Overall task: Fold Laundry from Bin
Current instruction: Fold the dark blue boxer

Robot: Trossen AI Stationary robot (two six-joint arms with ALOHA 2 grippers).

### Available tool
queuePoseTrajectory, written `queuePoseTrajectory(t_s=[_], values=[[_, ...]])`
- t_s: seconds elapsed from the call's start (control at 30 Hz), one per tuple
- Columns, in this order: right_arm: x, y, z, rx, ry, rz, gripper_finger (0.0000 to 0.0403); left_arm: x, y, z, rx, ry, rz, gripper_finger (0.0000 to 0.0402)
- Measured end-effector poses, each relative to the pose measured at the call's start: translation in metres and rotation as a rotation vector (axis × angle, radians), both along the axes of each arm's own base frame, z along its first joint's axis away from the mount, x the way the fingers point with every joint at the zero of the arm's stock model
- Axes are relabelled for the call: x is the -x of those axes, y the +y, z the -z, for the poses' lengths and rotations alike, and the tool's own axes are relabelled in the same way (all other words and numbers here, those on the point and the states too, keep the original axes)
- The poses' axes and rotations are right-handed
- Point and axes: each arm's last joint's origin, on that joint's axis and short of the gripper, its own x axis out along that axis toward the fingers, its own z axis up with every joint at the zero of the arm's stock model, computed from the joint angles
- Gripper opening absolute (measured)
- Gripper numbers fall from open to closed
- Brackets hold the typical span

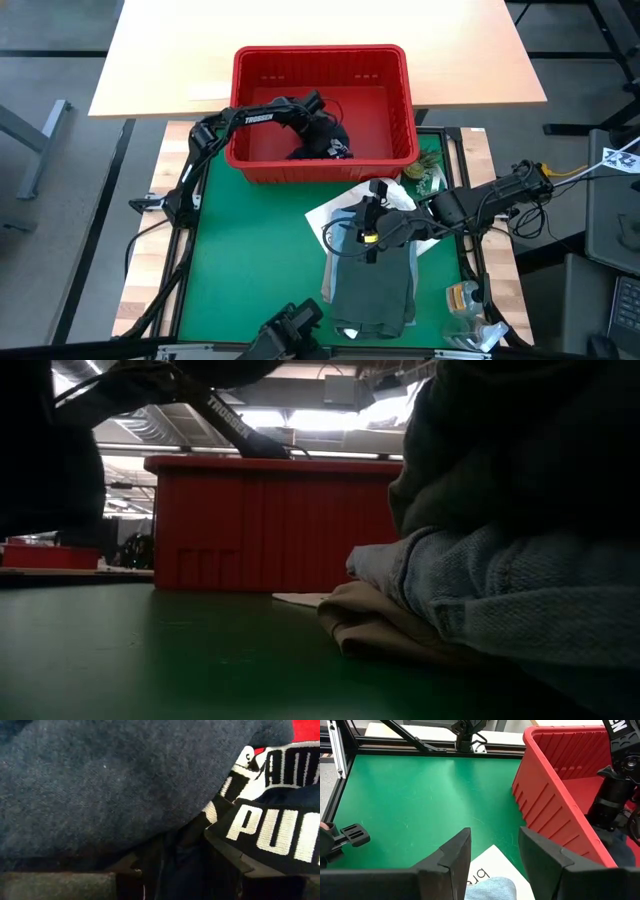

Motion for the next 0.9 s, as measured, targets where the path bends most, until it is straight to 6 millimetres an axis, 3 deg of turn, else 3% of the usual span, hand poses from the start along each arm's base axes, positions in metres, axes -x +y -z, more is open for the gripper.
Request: queuePoseTrajectory(t_s=[0.33, 0.67, 0.9], values=[[0.0000, 0.0000, 0.0000, 0.000, 0.000, 0.000, 0.0166, 0.0029, -0.0044, 0.0018, 0.012, 0.033, 0.074, 0.0108], [0.0000, -0.0001, 0.0000, 0.001, 0.000, 0.000, 0.0166, -0.0002, -0.0047, 0.0018, 0.023, -0.012, 0.091, 0.0010], [0.0000, 0.0000, 0.0000, 0.001, 0.000, 0.000, 0.0166, 0.0060, 0.0001, -0.0057, 0.104, -0.086, 0.080, 0.0004]])
